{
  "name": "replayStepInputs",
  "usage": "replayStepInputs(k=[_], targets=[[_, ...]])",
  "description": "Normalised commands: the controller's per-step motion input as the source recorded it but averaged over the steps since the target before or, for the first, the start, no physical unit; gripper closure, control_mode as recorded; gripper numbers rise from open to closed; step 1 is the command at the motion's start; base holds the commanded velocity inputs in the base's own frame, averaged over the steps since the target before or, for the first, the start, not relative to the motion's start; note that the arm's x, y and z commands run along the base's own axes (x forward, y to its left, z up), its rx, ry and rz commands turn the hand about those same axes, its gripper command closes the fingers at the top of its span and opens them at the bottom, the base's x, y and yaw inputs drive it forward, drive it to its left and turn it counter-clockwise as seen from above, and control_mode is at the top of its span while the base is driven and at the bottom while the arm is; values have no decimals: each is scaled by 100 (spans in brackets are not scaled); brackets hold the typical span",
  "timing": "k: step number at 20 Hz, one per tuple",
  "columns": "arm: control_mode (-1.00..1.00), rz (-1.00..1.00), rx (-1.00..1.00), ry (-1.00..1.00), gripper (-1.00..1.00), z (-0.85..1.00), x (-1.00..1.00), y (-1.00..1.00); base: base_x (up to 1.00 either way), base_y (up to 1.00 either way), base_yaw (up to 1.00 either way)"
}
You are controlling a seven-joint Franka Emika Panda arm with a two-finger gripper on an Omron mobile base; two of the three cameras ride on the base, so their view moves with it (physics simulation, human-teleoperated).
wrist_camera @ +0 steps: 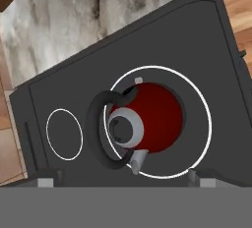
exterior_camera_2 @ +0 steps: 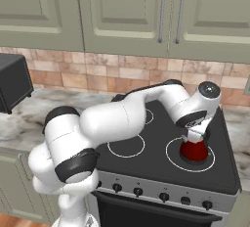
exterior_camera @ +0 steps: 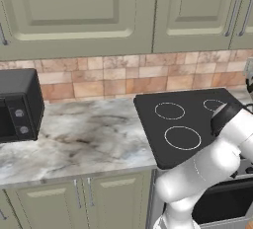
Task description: The kettle is done boiling. Turn off the stove, then wait for 300 timesteps before moving the kettle to the dining table.
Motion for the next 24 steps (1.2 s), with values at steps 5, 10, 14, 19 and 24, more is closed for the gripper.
replayStepInputs(k=[5, 10, 14, 19, 24], targets=[[-100, 0, 0, 7, -100, 0, 14, -5, 0, 0, 0], [-100, 0, 0, 11, -100, -8, 12, -1, 0, 0, 0], [-100, 0, 0, 12, -100, -20, 9, 0, 0, 0, 0], [-100, 0, 0, 10, -100, -19, 8, 0, 0, 0, 0], [-100, 0, 0, 7, -100, -4, 9, -3, 0, 0, 0]])
